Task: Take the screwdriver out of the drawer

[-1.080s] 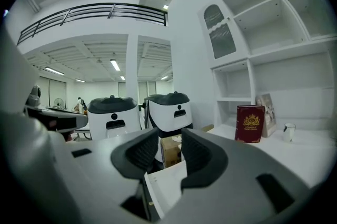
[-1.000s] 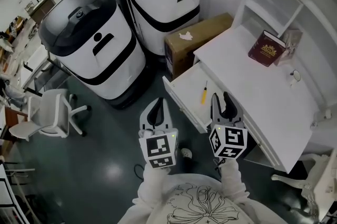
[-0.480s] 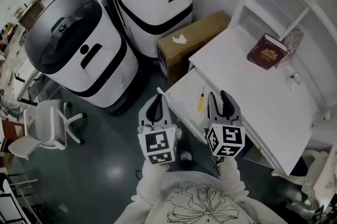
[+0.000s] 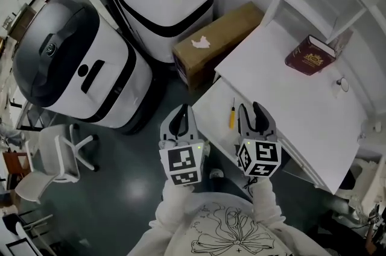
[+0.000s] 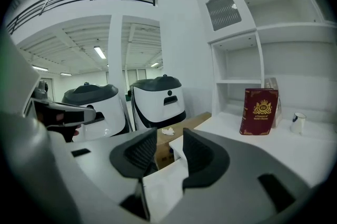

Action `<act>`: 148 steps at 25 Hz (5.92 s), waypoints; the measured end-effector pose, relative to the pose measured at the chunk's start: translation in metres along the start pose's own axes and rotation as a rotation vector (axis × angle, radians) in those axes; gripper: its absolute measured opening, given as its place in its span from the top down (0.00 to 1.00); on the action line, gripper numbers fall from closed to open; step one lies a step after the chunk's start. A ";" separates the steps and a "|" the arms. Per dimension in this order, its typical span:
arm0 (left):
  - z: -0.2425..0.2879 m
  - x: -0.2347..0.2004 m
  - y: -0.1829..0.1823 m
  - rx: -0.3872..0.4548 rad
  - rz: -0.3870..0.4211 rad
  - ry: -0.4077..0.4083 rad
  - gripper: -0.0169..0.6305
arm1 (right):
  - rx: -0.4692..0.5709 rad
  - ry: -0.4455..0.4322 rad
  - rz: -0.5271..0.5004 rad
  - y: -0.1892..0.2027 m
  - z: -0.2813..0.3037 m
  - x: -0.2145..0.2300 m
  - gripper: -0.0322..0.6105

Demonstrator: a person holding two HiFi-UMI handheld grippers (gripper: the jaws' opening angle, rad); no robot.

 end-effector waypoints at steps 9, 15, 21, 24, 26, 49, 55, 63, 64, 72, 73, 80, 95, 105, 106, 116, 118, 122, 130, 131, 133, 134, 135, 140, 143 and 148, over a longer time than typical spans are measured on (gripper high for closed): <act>0.040 -0.009 0.039 -0.096 -0.009 0.066 0.96 | -0.097 0.041 0.020 0.040 0.032 0.008 0.71; 0.053 -0.010 0.070 -0.160 -0.022 0.102 0.96 | -0.163 0.058 0.044 0.074 0.045 0.011 0.71; 0.066 -0.008 0.091 -0.206 -0.030 0.124 0.96 | -0.222 0.064 0.056 0.103 0.059 0.014 0.71; 0.072 -0.007 0.100 -0.226 -0.030 0.127 0.96 | -0.247 0.060 0.061 0.113 0.065 0.016 0.71; 0.077 -0.007 0.105 -0.237 -0.033 0.125 0.96 | -0.264 0.054 0.061 0.121 0.070 0.017 0.71; 0.106 -0.006 0.182 -0.403 -0.071 0.088 0.96 | -0.530 0.050 0.129 0.251 0.106 0.044 0.71; 0.114 -0.004 0.192 -0.424 -0.082 0.089 0.96 | -0.584 0.064 0.142 0.281 0.116 0.051 0.71; 0.120 -0.006 0.207 -0.455 -0.095 0.076 0.96 | -0.660 0.076 0.150 0.321 0.125 0.059 0.73; 0.120 -0.006 0.209 -0.460 -0.097 0.074 0.96 | -0.669 0.079 0.150 0.325 0.126 0.060 0.73; 0.122 -0.007 0.219 -0.480 -0.109 0.061 0.96 | -0.735 0.091 0.167 0.360 0.132 0.067 0.75; 0.123 -0.007 0.220 -0.482 -0.111 0.059 0.96 | -0.743 0.093 0.167 0.363 0.133 0.068 0.76; 0.124 -0.011 0.228 -0.496 -0.119 0.046 0.96 | -0.789 0.097 0.163 0.384 0.133 0.070 0.76; 0.121 -0.019 0.233 -0.500 -0.139 0.024 0.96 | -0.842 0.132 0.144 0.405 0.130 0.072 0.83; 0.113 -0.022 0.224 -0.471 -0.153 0.008 0.96 | -0.834 0.078 0.127 0.389 0.127 0.067 0.84; 0.112 -0.022 0.222 -0.466 -0.153 0.006 0.96 | -0.828 0.070 0.114 0.384 0.127 0.065 0.84; 0.097 -0.025 0.182 -0.389 -0.147 -0.020 0.96 | -0.764 -0.013 0.066 0.326 0.114 0.041 0.84; 0.093 -0.026 0.172 -0.370 -0.143 -0.027 0.96 | -0.743 -0.023 0.055 0.311 0.111 0.036 0.84; 0.086 -0.027 0.147 -0.322 -0.142 -0.032 0.96 | -0.681 -0.031 0.044 0.273 0.105 0.028 0.84; 0.072 -0.027 0.095 -0.222 -0.148 -0.029 0.96 | -0.540 -0.029 0.006 0.198 0.082 0.026 0.84; 0.070 -0.026 0.089 -0.211 -0.148 -0.027 0.96 | -0.520 -0.026 0.001 0.190 0.079 0.028 0.84; 0.066 -0.026 0.076 -0.188 -0.145 -0.025 0.96 | -0.483 -0.021 -0.001 0.175 0.074 0.030 0.84; 0.065 -0.025 0.070 -0.176 -0.143 -0.024 0.96 | -0.466 -0.019 -0.002 0.168 0.071 0.031 0.84; 0.063 -0.025 0.064 -0.163 -0.140 -0.023 0.96 | -0.449 -0.017 -0.002 0.159 0.070 0.032 0.84; 0.058 -0.022 0.034 -0.099 -0.128 -0.020 0.96 | -0.351 -0.014 -0.010 0.111 0.065 0.036 0.84; 0.053 -0.018 0.017 -0.061 -0.120 -0.016 0.96 | -0.287 -0.011 -0.020 0.080 0.062 0.037 0.84; 0.045 -0.013 -0.009 0.000 -0.108 -0.011 0.96 | -0.188 -0.014 -0.019 0.035 0.056 0.035 0.84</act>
Point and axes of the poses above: the fingertips, and each gripper's own axes: z forward along the fingers, x to its right, y out of its underside, the point moved 1 cm from there along -z, backward along the fingers, and after that the axes turned 9 degrees about x, right-handed, at the moved point
